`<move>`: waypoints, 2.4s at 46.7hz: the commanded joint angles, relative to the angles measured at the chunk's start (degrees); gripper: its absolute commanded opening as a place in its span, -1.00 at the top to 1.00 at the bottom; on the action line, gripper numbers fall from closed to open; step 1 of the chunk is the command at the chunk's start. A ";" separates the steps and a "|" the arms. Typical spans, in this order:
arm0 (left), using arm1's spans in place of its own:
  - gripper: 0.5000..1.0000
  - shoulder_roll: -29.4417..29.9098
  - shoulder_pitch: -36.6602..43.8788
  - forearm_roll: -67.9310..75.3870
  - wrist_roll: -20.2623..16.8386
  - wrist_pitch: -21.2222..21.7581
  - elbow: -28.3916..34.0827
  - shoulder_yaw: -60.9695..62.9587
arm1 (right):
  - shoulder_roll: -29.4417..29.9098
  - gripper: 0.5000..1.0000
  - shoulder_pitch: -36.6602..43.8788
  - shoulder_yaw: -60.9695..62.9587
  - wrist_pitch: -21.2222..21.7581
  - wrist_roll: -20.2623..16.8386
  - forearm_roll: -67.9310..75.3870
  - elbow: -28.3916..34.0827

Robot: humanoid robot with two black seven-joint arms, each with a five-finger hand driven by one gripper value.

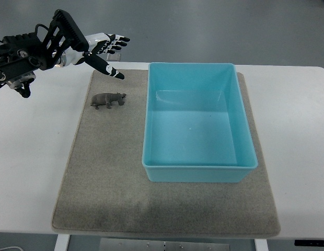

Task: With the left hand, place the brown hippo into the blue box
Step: 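Swing the left hand over the brown hippo and lower fingers, then close the left hand fingers around the brown hippo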

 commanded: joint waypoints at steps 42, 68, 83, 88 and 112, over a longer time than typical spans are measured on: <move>-0.83 0.80 -1.22 17.12 -1.23 1.02 -1.95 8.86 | 0.00 -0.74 -0.01 0.00 0.00 0.00 0.00 0.00; -0.78 0.54 -1.04 17.12 -1.32 -0.03 -0.90 11.85 | 0.00 -0.74 -0.01 0.00 0.00 0.00 0.00 0.00; -0.39 0.36 -1.22 19.84 -2.46 0.50 -1.16 11.85 | 0.00 -0.74 -0.01 0.00 0.00 0.00 0.00 0.00; -0.14 0.45 -1.13 23.62 -3.86 0.67 -1.16 11.85 | 0.00 -0.74 -0.01 0.00 0.00 0.00 0.00 0.00; 0.17 0.36 -0.87 26.53 -4.31 2.69 -1.16 11.85 | 0.00 -0.74 -0.01 0.00 0.00 0.00 0.00 0.00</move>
